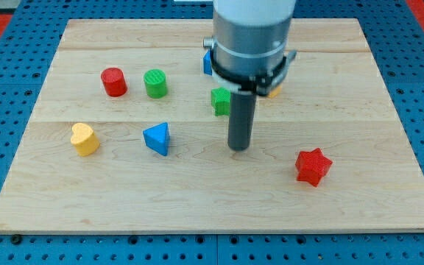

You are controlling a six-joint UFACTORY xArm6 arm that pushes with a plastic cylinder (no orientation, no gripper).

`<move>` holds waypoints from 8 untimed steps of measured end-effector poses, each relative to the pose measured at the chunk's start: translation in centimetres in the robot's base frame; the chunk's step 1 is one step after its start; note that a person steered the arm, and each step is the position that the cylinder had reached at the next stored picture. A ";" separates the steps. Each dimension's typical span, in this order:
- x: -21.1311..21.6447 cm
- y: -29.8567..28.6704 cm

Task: Move the green star to the top of red star

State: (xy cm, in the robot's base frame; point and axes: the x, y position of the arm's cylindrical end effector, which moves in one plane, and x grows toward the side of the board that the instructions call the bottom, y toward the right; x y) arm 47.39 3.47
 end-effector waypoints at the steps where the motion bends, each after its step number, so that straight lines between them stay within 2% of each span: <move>1: -3.3 -1.5; 2: -2.2 -3.9; 3: -5.1 -4.5; 4: -6.9 -9.7; 5: -10.6 -8.4; 6: -10.9 -3.9; 7: -6.3 -1.6; 8: -4.1 0.8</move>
State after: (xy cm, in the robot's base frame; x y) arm 43.33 4.24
